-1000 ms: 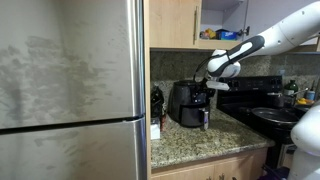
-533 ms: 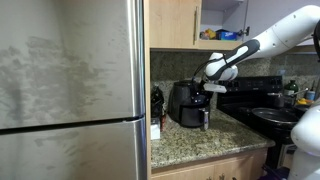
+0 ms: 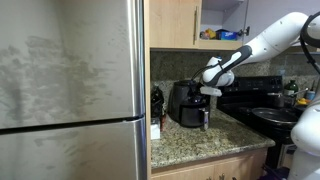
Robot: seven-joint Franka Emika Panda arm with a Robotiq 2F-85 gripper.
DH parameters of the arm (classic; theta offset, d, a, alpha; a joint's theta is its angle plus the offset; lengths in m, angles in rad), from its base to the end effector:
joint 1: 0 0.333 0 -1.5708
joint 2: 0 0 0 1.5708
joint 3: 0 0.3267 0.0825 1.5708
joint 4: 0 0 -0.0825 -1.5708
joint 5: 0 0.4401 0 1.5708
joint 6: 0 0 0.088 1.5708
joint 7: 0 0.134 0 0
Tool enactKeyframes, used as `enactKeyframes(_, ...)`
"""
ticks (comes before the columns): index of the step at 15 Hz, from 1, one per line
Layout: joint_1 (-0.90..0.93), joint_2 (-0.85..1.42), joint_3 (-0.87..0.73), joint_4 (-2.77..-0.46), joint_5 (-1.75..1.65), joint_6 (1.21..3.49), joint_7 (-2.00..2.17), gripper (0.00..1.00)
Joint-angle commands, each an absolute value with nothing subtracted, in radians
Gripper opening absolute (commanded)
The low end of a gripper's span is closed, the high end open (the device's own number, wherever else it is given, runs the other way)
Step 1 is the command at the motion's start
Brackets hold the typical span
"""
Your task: Push a button on the air fryer
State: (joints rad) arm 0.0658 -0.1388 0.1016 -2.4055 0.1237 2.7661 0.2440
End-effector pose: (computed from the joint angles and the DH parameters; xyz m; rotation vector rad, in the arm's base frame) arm 0.5612 0.0907 0.3731 -2.8875 0.2570 -0.7047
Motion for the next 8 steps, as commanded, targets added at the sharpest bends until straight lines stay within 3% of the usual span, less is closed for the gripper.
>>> enactKeyframes(1, 0.068, -0.133, 0.099, -2.404, 0.126, 2.775, 0.242, 1.0)
enactKeyframes(8, 0.057, -0.068, 0.106, -2.389, 0.072, 2.923, 0.269, 1.0)
